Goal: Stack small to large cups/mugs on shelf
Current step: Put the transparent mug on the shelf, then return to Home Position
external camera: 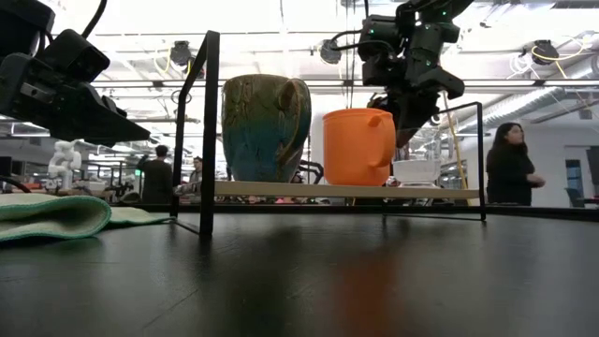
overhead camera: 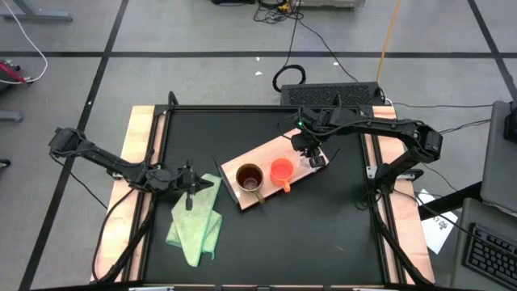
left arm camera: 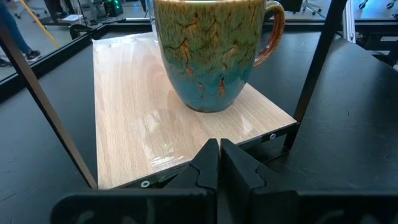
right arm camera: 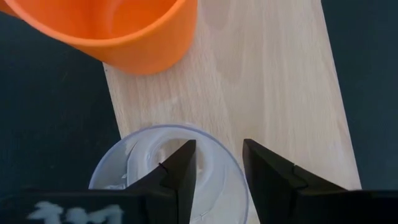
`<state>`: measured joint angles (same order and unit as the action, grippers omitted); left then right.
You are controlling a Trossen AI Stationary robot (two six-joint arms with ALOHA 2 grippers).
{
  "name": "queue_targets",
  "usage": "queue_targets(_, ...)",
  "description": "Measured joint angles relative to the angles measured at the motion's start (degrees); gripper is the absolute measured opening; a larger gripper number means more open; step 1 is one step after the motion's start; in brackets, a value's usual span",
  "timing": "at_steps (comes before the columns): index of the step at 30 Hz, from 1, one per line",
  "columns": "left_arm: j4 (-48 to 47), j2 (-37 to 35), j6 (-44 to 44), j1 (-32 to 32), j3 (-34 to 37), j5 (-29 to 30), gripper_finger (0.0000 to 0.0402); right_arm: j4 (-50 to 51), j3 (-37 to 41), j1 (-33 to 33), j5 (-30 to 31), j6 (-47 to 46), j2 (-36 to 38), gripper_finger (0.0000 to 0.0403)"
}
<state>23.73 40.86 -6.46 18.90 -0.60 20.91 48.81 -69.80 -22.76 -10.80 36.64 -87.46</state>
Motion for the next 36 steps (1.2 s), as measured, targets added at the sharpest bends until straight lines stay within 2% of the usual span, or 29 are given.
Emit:
queue_targets(13, 0.0, 0.0, -0.1, 0.0, 0.0, 0.0, 0.0019, 0.5, -0.3, 0.0, 0.3, 0.5, 0.0, 0.0124)
queue_targets(28, 0.0, 0.0, -0.2, 0.0, 0.0, 0.0, 0.0019, 8.6, -9.3, 0.0, 0.5, -1.7, 1.3, 0.0122)
queue_targets(32, 0.0, 0.0, -0.2, 0.0, 0.0, 0.0, 0.0019, 8.1, -9.6, 0.0, 0.5, -1.5, 4.9, 0.0097)
queue_targets(36, 0.0, 0.0, -0.1, 0.0, 0.0, 0.0, 0.0019, 7.2, -9.6, 0.0, 0.5, -1.5, 8.6, 0.0034)
